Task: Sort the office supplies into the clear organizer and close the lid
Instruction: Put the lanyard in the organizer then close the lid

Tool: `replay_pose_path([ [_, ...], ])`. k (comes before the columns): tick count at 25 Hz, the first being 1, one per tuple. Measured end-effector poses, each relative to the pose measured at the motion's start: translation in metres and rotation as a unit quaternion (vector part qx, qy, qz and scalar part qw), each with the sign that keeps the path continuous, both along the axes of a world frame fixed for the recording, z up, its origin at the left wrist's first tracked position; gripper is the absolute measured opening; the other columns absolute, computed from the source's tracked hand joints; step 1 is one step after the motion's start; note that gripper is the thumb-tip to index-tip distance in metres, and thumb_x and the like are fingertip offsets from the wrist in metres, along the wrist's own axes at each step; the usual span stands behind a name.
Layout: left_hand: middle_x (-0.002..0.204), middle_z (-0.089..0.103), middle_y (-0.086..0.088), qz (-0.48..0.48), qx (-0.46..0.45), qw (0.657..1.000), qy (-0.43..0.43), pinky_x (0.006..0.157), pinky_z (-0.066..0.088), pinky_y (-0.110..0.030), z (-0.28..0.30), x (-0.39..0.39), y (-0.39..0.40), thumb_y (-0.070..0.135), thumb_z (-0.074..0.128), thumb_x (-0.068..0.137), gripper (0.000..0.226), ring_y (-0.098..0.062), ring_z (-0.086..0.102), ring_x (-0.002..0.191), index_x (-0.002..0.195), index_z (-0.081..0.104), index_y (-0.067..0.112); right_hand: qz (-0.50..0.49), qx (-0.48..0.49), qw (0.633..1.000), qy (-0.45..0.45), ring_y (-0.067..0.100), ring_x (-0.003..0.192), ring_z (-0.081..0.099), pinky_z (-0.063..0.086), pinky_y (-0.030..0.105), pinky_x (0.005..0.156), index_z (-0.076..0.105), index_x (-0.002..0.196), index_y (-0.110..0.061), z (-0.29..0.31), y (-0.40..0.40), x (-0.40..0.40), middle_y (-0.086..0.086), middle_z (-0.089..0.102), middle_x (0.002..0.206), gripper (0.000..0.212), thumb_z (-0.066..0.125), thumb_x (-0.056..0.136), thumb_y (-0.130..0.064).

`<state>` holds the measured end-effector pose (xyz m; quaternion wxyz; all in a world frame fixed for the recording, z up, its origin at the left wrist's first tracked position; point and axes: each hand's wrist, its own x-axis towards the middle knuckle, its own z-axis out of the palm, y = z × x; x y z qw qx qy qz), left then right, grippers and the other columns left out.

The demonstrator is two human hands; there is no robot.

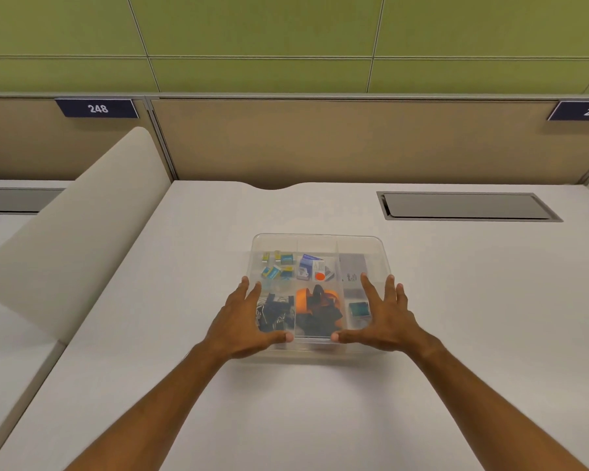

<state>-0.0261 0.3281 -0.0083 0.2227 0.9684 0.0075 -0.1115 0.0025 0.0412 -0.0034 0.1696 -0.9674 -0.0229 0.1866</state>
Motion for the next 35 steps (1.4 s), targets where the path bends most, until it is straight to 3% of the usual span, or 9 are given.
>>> replay_pose_path([
  [6, 0.161, -0.010, 0.002, 0.009, -0.020, 1.000, -0.009, 0.114, 0.024, -0.048, -0.003, -0.004, -0.002, 0.101, 0.040, 0.037, 0.138, -0.024, 0.004, 0.149, 0.151, 0.001, 0.034, 0.007, -0.024, 1.000, 0.011, 0.038, 0.143, -0.025, 0.011, 0.062, 0.113, -0.027, 0.144, -0.039, -0.004, 0.000, 0.001, 0.009, -0.033, 0.155, 0.138, 0.045, 0.040, -0.093],
  [11, 0.162, -0.005, 0.005, 0.022, -0.106, 0.994, -0.017, 0.115, 0.021, -0.044, 0.001, -0.011, 0.001, 0.084, 0.062, 0.051, 0.125, -0.020, 0.006, 0.148, 0.151, 0.007, 0.034, 0.007, 0.026, 1.000, -0.006, 0.035, 0.146, -0.019, 0.011, 0.058, 0.115, -0.019, 0.148, -0.036, 0.002, -0.004, -0.002, 0.008, -0.024, 0.159, 0.137, 0.056, 0.046, -0.087],
  [13, 0.161, 0.010, 0.004, 0.044, -0.141, 0.989, -0.033, 0.114, 0.026, -0.042, 0.002, -0.016, 0.008, 0.071, 0.070, 0.059, 0.114, -0.019, 0.019, 0.146, 0.151, 0.017, 0.029, -0.003, 0.109, 0.994, -0.026, 0.033, 0.148, 0.002, 0.021, 0.055, 0.114, -0.001, 0.151, -0.035, 0.008, -0.017, -0.002, 0.006, 0.004, 0.162, 0.128, 0.067, 0.053, -0.080],
  [15, 0.152, 0.034, 0.003, 0.085, -0.212, 0.973, -0.044, 0.107, 0.039, -0.036, 0.000, -0.023, 0.019, 0.050, 0.080, 0.067, 0.099, -0.018, 0.040, 0.134, 0.148, 0.030, 0.023, -0.006, 0.190, 0.981, -0.030, 0.026, 0.137, 0.039, 0.044, 0.042, 0.105, 0.022, 0.145, -0.038, 0.013, -0.039, -0.004, -0.008, 0.042, 0.146, 0.114, 0.075, 0.051, -0.074],
  [17, 0.136, 0.051, 0.002, 0.117, -0.272, 0.954, -0.046, 0.093, 0.049, -0.023, -0.002, -0.030, 0.029, 0.033, 0.082, 0.072, 0.082, -0.014, 0.055, 0.116, 0.142, 0.042, 0.019, -0.016, 0.208, 0.978, 0.002, 0.020, 0.127, 0.050, 0.048, 0.032, 0.097, 0.023, 0.149, -0.031, 0.016, -0.060, -0.007, -0.017, 0.045, 0.141, 0.120, 0.080, 0.050, -0.068],
  [19, 0.117, 0.063, 0.001, 0.136, -0.280, 0.949, -0.047, 0.079, 0.049, -0.016, -0.001, -0.035, 0.037, 0.024, 0.079, 0.077, 0.063, -0.010, 0.061, 0.099, 0.134, 0.053, 0.018, -0.034, 0.194, 0.979, 0.043, 0.019, 0.116, 0.058, 0.051, 0.031, 0.091, 0.020, 0.152, -0.023, 0.016, -0.073, -0.009, -0.004, 0.047, 0.144, 0.126, 0.081, 0.049, -0.063],
  [21, 0.095, 0.068, 0.001, 0.147, -0.295, 0.944, -0.037, 0.076, 0.049, -0.018, -0.001, -0.035, 0.042, 0.017, 0.076, 0.080, 0.052, -0.013, 0.063, 0.087, 0.130, 0.058, 0.018, -0.031, 0.190, 0.979, 0.063, 0.014, 0.094, 0.066, 0.054, 0.023, 0.077, 0.019, 0.152, -0.025, 0.017, -0.078, -0.008, -0.001, 0.057, 0.127, 0.124, 0.081, 0.050, -0.061],
  [31, 0.071, 0.061, -0.005, 0.140, -0.394, 0.903, 0.102, 0.064, 0.056, -0.030, -0.001, -0.024, 0.050, 0.010, 0.070, 0.084, 0.049, -0.019, 0.065, 0.075, 0.125, 0.050, 0.027, -0.011, 0.169, 0.982, 0.083, 0.014, 0.086, 0.064, 0.051, 0.024, 0.079, 0.008, 0.151, -0.037, 0.018, -0.076, -0.008, -0.003, 0.063, 0.096, 0.111, 0.079, 0.067, -0.050],
  [35, 0.080, 0.066, -0.007, 0.155, -0.397, 0.897, 0.119, 0.069, 0.056, -0.032, 0.002, -0.013, 0.053, 0.003, 0.074, 0.079, 0.046, -0.020, 0.067, 0.081, 0.117, 0.057, 0.021, -0.017, 0.161, 0.985, 0.062, 0.012, 0.086, 0.064, 0.052, 0.026, 0.076, 0.023, 0.146, -0.036, 0.022, -0.074, -0.003, -0.006, 0.059, 0.101, 0.100, 0.082, 0.066, -0.048],
])
